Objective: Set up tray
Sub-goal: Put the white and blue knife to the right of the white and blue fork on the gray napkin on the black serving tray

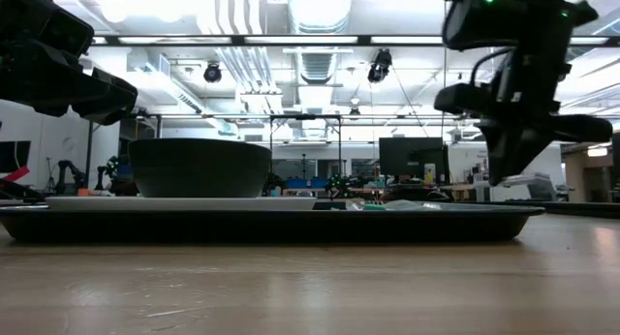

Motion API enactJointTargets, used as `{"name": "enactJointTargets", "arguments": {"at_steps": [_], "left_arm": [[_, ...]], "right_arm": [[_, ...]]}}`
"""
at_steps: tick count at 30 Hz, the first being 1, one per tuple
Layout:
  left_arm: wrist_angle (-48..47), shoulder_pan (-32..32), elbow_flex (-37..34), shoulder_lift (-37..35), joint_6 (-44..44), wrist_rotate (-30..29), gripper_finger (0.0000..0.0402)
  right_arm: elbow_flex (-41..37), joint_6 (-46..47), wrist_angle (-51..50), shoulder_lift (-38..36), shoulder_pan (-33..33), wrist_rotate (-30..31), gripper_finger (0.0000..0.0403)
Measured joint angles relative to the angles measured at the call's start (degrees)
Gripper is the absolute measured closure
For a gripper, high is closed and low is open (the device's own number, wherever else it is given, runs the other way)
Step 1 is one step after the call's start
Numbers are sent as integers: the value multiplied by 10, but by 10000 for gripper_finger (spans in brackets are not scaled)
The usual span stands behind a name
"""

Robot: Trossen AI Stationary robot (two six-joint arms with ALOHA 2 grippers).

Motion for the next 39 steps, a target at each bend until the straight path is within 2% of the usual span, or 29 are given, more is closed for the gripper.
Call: {"name": "enactJointTargets", "arguments": {"at_steps": [10, 21, 26, 39], "left_arm": [[0, 0, 0, 0, 0, 0, 293], [0, 0, 0, 0, 0, 0, 293], [0, 0, 0, 0, 0, 0, 293], [0, 0, 0, 0, 0, 0, 293]], "right_arm": [[152, 33, -36, 151, 23, 6, 385], [261, 42, -52, 269, 25, 10, 385], [279, 54, -55, 296, 28, -6, 385], [270, 105, -47, 317, 52, -2, 385]]}}
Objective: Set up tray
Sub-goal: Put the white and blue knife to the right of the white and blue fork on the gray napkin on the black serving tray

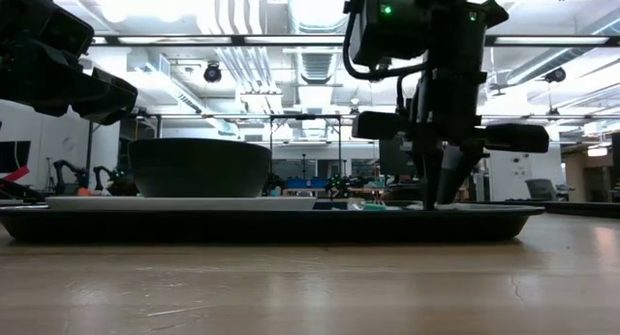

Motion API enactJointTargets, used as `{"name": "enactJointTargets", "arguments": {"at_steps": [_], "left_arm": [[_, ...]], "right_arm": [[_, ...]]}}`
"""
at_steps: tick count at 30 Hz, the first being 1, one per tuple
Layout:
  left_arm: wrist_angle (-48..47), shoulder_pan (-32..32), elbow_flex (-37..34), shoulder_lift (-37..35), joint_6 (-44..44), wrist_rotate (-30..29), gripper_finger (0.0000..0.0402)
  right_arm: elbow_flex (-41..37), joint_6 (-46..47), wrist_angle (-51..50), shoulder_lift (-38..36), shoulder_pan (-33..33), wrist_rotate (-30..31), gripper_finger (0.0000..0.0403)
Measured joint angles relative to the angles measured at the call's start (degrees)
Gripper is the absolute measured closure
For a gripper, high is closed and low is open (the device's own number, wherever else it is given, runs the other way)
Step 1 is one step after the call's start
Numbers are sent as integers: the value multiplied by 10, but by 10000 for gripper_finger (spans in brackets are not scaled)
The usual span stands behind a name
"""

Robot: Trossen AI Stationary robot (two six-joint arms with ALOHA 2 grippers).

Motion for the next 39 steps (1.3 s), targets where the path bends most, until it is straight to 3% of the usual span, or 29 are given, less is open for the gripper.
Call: {"name": "enactJointTargets", "arguments": {"at_steps": [8, 39], "left_arm": [[0, 0, 0, 0, 0, 0, 293], [0, 0, 0, 0, 0, 0, 293]], "right_arm": [[-4, 2, 22, 0, 0, 0, 363], [-13, -27, 47, 0, 0, 0, 357]]}}
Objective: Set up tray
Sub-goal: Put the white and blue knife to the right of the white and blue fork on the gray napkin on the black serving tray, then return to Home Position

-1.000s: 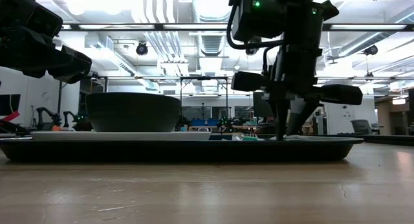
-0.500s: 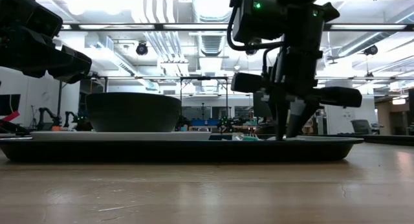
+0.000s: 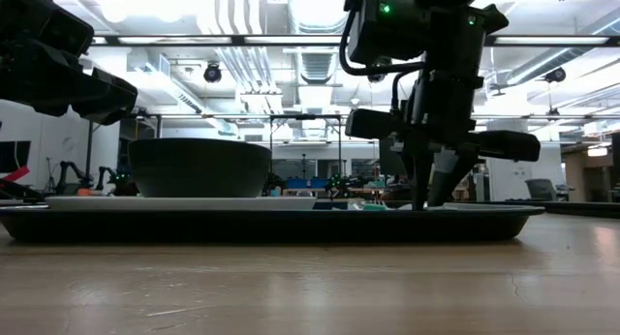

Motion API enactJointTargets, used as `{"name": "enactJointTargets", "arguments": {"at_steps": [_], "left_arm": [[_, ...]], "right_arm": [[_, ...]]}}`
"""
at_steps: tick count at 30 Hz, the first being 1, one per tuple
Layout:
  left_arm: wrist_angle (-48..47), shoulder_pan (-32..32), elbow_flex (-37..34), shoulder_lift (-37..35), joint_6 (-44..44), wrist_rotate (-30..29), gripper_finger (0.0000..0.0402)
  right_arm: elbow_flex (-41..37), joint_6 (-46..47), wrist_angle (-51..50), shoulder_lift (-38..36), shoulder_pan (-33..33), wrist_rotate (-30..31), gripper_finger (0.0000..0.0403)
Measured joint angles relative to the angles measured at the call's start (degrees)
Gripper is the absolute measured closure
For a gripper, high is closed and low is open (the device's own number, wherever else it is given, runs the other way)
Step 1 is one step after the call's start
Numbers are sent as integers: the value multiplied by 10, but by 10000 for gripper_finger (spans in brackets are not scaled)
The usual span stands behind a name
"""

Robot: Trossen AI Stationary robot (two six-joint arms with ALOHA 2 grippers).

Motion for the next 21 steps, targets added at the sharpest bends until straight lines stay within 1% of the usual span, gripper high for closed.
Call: {"name": "enactJointTargets", "arguments": {"at_steps": [10, 13, 21], "left_arm": [[0, 0, 0, 0, 0, 0, 293], [0, 0, -1, 0, 0, 0, 293], [0, 0, 0, 0, 0, 0, 293]], "right_arm": [[0, -10, 2, 0, -2, -2, 312], [0, -10, 2, 0, -3, -16, 295], [0, -16, -1, -2, -6, -15, 247]]}}
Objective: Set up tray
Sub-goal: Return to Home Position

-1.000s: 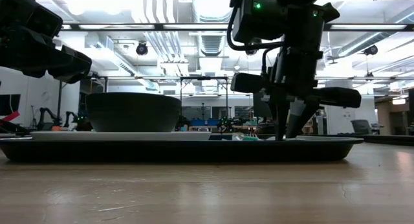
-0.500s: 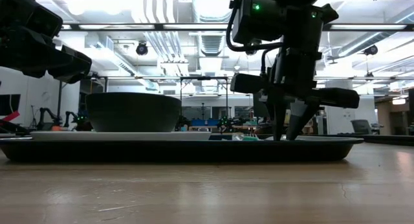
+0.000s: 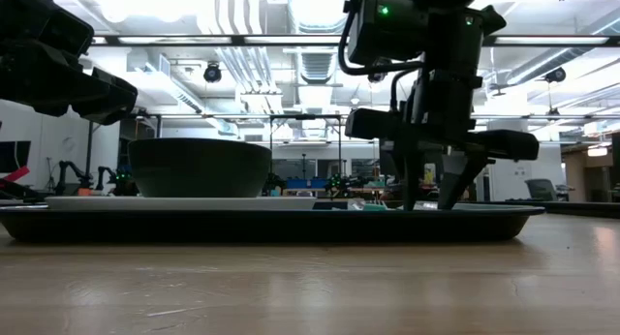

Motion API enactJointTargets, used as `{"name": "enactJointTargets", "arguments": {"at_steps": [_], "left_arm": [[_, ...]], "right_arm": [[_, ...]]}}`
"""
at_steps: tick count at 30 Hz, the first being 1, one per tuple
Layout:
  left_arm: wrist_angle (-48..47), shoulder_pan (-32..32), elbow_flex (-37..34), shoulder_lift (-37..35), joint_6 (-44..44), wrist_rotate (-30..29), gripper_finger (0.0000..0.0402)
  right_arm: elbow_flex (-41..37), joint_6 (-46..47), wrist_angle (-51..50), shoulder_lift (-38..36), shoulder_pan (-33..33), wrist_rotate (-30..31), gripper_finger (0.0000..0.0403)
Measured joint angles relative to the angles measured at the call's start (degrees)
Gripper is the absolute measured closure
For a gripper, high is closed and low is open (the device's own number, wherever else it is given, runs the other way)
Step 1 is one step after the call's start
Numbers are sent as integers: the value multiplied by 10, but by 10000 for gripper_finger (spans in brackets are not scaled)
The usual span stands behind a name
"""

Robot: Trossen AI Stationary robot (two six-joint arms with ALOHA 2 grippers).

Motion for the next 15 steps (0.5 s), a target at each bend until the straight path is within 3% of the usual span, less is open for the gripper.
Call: {"name": "enactJointTargets", "arguments": {"at_steps": [15], "left_arm": [[0, 0, 0, 0, 0, 0, 293]], "right_arm": [[65, -97, -2, 0, -11, -5, 243]]}}
